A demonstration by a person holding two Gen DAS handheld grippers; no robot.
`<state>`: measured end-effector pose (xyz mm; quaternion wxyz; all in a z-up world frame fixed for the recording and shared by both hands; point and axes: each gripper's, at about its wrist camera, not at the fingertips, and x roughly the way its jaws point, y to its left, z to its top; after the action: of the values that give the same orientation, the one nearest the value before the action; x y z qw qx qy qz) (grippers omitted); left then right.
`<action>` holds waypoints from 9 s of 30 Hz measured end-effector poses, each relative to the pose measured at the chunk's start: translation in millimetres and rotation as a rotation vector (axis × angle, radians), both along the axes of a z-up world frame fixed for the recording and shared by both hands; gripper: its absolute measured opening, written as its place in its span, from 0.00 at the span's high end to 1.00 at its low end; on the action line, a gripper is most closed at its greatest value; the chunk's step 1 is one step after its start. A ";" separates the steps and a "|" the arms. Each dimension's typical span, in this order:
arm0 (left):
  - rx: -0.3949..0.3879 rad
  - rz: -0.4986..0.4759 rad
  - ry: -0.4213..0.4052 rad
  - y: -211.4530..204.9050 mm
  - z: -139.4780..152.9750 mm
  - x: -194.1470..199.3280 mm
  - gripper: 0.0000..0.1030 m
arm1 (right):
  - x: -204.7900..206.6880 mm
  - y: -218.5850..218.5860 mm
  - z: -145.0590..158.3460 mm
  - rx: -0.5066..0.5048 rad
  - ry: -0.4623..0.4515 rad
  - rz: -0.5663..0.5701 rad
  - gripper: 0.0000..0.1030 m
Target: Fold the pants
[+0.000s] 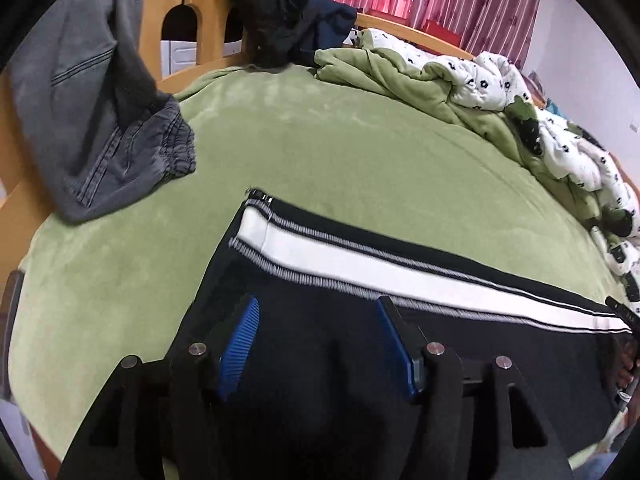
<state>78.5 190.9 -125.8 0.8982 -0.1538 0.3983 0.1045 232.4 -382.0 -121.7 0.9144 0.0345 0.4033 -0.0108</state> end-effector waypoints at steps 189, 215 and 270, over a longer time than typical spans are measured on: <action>-0.270 -0.518 0.142 -154.0 -61.8 54.5 0.31 | -161.3 -205.0 -57.3 0.333 -0.052 -0.354 0.25; -0.282 -0.485 -0.054 -146.2 45.8 93.8 0.89 | -72.6 -112.2 131.1 0.270 -0.409 -0.210 0.87; -0.205 -0.092 -0.032 -12.1 -44.4 -54.8 0.23 | -40.4 220.6 -15.1 0.109 0.254 0.419 0.47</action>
<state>23.7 178.7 -170.2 0.8879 -0.2283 0.3990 0.0193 192.0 -161.4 -136.8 0.8354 -0.0023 0.5134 0.1964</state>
